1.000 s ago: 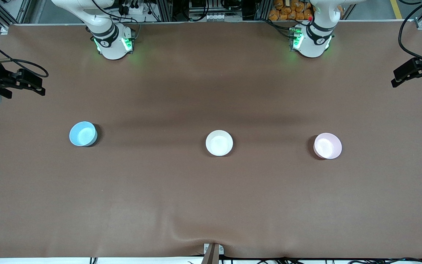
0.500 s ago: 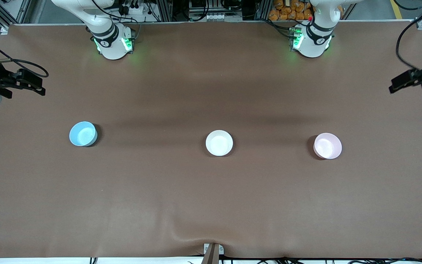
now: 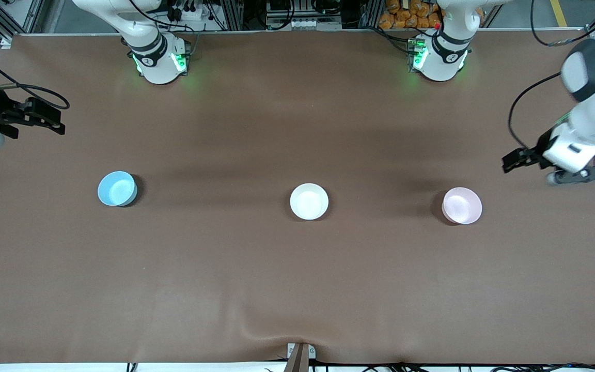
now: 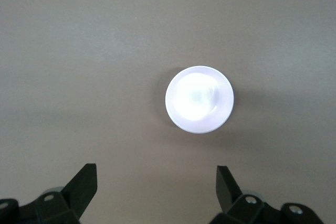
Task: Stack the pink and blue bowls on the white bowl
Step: 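Reach the left gripper down to the pink bowl rim and grasp it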
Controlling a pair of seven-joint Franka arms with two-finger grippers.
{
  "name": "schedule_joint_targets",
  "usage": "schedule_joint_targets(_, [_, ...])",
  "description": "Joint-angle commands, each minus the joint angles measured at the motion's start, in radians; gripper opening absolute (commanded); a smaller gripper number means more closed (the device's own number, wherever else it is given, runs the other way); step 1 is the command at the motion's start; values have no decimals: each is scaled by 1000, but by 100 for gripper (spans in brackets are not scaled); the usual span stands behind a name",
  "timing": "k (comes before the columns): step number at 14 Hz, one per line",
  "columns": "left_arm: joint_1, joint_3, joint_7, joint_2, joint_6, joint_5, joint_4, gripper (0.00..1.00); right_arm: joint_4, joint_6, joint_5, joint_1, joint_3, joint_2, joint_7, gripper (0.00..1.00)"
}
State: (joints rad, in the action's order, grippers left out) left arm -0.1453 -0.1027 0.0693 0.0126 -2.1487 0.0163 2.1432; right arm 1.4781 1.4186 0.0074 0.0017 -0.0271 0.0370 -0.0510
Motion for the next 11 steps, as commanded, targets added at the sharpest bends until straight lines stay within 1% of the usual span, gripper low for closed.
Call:
schedule_joint_targets(1, [-7,-3,-22,-43,-175,-16,101,100,1,-7,13,3,4,-5,10,100])
schedule_joint_targets(2, [-5,-3,-22,-75,-231,-16,121,100,1,-7,13,4,3,-5,10,100])
schedule_joint_targets(5, [-11,-3,-22,-192,-344,-18,124,100,1,-9,13,3,4,-6,10,100])
schedule_joint_targets(9, [-13,-2,-22,-325,-494,-16,116,84,2,-10,13,3,3,-6,10,100])
schedule_joint_targets(11, [-28,-2,-22,-364,-530,-16,110,77,1,-10,13,4,4,-6,10,100])
